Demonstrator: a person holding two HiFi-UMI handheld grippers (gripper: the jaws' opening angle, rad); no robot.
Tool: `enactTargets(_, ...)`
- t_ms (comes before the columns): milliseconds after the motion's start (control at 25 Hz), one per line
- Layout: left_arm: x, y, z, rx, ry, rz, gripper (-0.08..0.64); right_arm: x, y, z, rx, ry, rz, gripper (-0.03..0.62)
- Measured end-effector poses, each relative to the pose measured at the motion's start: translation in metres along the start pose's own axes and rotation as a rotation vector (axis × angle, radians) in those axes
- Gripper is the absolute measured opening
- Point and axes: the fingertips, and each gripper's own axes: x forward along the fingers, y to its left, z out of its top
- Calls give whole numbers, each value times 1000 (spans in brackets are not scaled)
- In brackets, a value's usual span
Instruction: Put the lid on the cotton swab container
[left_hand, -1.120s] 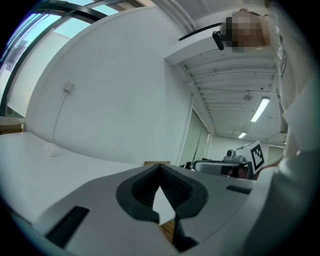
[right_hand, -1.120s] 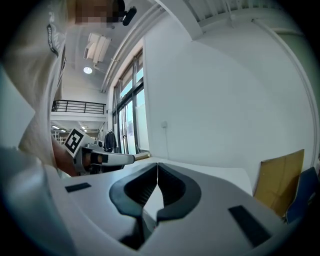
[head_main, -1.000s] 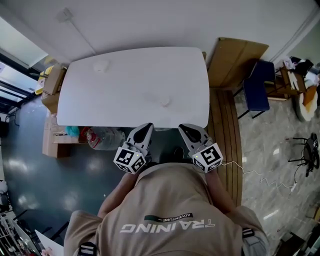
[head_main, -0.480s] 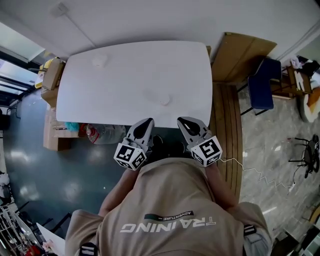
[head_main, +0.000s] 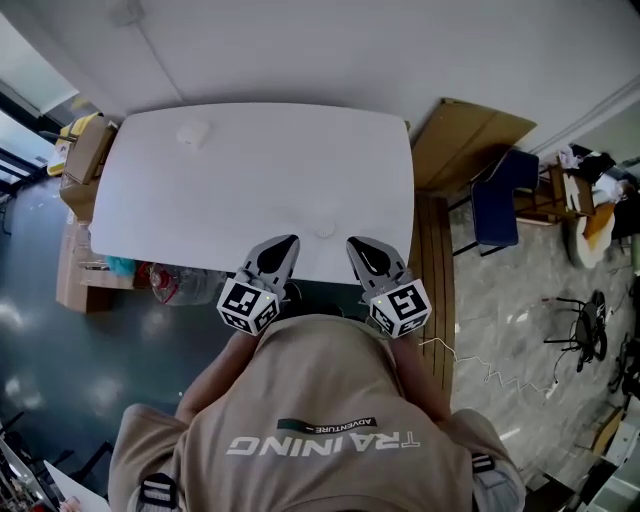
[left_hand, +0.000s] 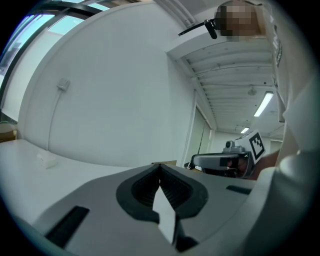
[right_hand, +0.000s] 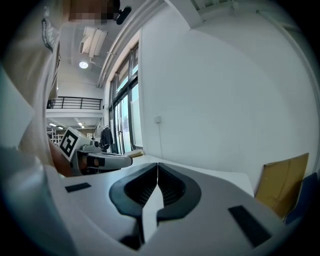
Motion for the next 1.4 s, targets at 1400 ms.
enactTargets(1400, 54, 60, 2, -95, 24, -16, 12, 103, -40, -63, -43, 303, 86, 18)
